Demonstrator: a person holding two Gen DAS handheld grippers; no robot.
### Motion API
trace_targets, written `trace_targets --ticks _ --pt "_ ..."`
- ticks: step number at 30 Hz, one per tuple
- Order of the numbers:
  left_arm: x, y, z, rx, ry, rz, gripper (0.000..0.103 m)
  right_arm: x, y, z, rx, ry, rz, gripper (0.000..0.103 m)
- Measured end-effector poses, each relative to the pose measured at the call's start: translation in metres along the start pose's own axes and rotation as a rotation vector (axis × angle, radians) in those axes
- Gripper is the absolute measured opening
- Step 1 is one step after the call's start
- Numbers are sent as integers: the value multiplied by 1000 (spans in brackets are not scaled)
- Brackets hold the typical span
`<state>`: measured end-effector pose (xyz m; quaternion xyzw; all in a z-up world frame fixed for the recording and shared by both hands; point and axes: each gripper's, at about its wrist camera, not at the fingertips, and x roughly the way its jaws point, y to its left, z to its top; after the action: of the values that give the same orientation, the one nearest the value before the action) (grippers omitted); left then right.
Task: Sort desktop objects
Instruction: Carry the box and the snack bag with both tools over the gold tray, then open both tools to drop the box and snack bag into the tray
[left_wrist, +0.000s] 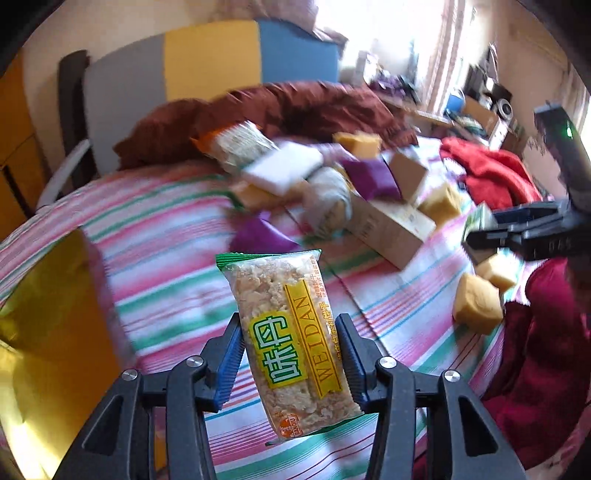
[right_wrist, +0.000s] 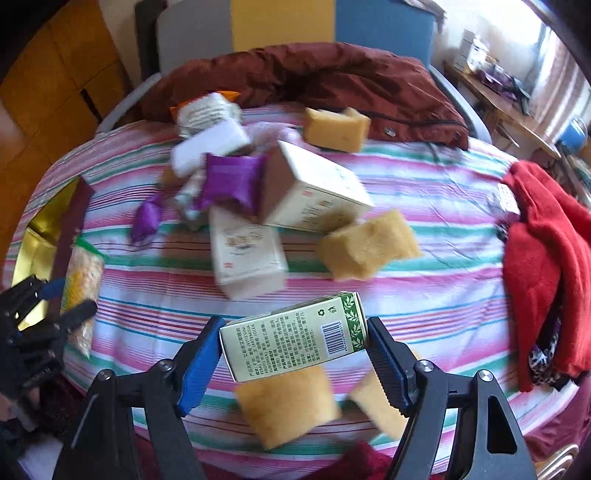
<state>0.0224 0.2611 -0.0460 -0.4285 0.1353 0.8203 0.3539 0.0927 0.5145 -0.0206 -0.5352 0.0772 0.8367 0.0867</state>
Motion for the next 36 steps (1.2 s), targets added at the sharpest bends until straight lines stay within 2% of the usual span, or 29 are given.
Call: trace_targets --ticks 3,10,14,20,24,26,29,32,36 --pt "-17 22 1 -43 -29 12 49 -6 32 8 -51 -21 48 76" --pt "-62 92 -17 -177 -80 43 49 -4 138 28 -214 -42 197 76" --pt "-81 145 -32 -263 -92 105 49 6 207 39 -317 -21 291 76" --pt "-85 233 -56 -390 -57 239 49 25 309 41 -471 35 394 76" --pt "-69 284 -62 -450 2 295 50 41 355 48 -464 48 446 77" --pt "-70 305 -68 -520 -9 321 57 47 369 54 -407 42 509 78" --pt "-78 319 -74 -570 -43 330 67 49 374 56 -350 26 550 82" --pt "-87 325 -81 -614 -63 332 67 51 371 55 -336 26 545 85" --pt "-100 313 -85 -618 -106 300 67 57 355 48 -291 35 516 85"
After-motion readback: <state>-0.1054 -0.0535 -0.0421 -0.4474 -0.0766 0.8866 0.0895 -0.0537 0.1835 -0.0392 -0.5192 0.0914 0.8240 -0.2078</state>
